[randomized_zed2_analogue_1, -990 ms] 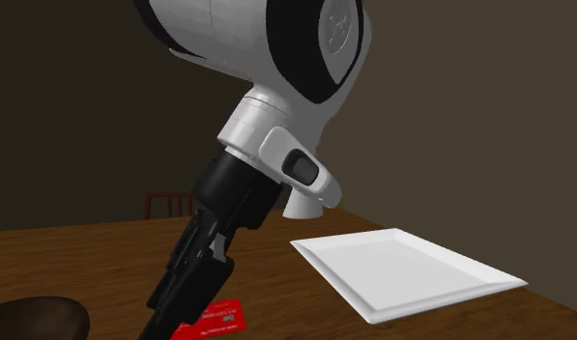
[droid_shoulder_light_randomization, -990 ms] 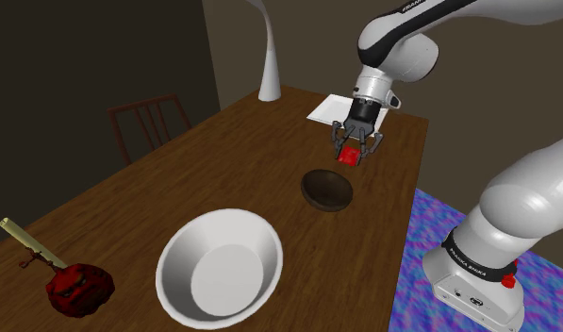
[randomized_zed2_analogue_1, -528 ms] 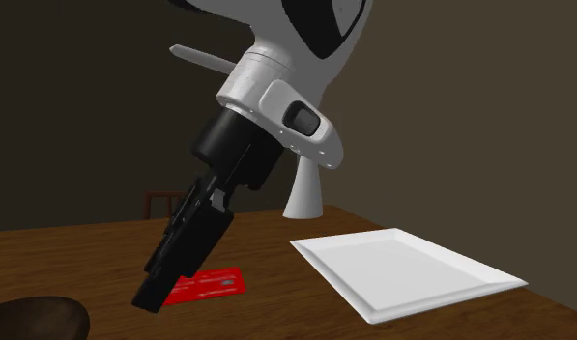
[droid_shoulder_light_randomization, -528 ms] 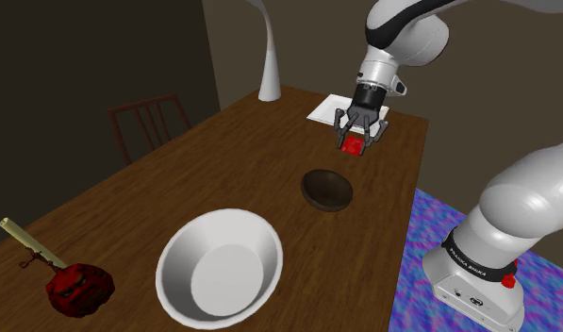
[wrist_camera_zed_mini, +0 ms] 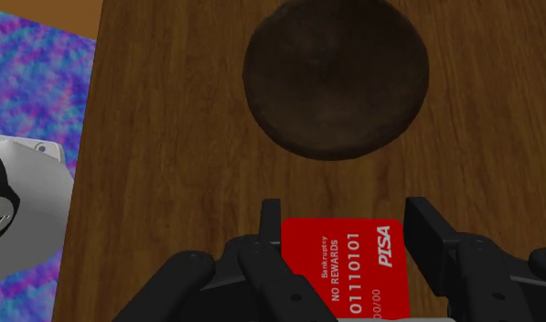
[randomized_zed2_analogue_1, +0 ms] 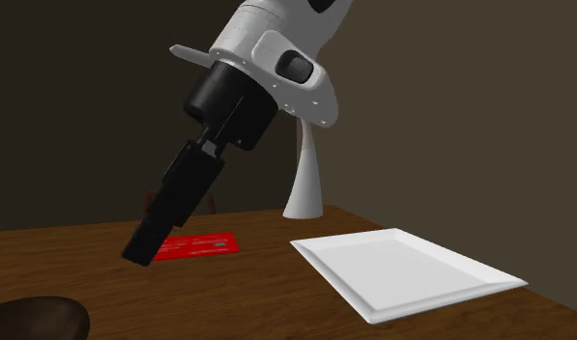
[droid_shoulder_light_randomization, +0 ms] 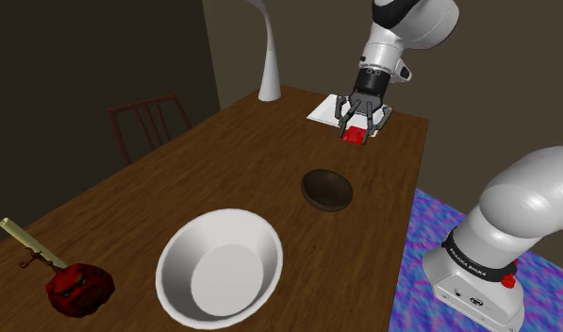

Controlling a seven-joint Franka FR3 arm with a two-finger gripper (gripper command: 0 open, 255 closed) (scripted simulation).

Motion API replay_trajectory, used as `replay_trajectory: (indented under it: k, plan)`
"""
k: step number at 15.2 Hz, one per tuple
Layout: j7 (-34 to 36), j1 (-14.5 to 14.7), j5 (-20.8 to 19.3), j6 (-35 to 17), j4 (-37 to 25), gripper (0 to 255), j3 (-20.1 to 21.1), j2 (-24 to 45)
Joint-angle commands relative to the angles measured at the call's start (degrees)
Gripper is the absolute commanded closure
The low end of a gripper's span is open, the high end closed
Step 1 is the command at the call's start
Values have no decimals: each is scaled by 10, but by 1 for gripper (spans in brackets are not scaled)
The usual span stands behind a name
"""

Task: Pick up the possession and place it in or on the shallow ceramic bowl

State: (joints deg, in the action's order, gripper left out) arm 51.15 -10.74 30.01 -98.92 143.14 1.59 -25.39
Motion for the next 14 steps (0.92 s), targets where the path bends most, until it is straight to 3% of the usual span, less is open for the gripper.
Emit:
replay_trajectory:
  k: [1,11,14]
  plan:
    - [20,11,15,-3,10,255,15,-17]
    - [141,92,124,-56,50,255,127,-80]
    - [139,97,134,-74,60,255,137,-75]
